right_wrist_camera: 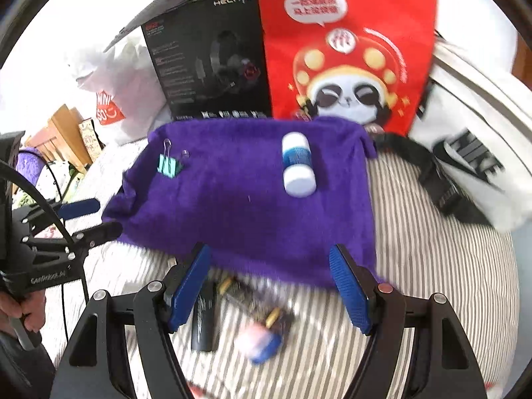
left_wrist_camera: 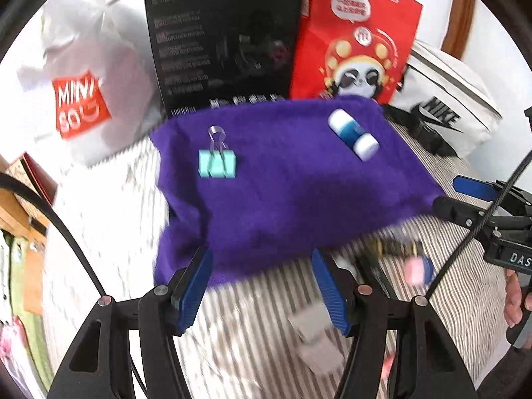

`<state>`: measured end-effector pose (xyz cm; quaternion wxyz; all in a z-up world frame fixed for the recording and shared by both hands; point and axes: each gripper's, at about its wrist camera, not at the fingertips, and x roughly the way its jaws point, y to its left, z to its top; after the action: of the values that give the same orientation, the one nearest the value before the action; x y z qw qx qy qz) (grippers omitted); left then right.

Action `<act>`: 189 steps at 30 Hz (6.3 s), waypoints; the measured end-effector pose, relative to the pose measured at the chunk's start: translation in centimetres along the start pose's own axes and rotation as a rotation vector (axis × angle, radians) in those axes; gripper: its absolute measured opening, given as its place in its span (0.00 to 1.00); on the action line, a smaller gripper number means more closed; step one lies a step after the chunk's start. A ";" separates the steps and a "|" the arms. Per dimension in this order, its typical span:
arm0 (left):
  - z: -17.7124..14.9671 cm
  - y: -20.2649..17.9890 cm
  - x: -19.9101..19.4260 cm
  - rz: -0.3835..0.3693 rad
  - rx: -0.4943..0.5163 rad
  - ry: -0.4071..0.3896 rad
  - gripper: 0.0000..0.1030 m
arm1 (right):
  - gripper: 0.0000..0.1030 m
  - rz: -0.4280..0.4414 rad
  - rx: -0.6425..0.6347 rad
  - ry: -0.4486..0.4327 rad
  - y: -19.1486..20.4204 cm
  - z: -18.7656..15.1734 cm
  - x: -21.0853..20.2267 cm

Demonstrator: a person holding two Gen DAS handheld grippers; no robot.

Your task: Organize rigid objects

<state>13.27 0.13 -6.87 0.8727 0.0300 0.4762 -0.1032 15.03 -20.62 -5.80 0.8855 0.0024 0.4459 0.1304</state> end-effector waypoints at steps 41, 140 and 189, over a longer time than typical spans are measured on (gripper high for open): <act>-7.2 -3.4 2.3 0.052 0.056 0.065 0.30 | 0.71 0.057 0.057 0.093 -0.3 -8.6 2.8; 8.5 6.3 4.3 -0.026 -0.079 -0.047 0.28 | 0.42 -0.003 0.008 0.034 -7.1 7.6 7.7; 7.0 4.9 10.3 0.038 0.005 0.108 0.29 | 0.42 -0.038 -0.094 0.126 -4.1 6.6 13.5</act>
<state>25.48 2.25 -11.90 0.8475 0.0464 0.5218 -0.0862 28.86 -20.69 -13.02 0.8573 -0.0560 0.4938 0.1342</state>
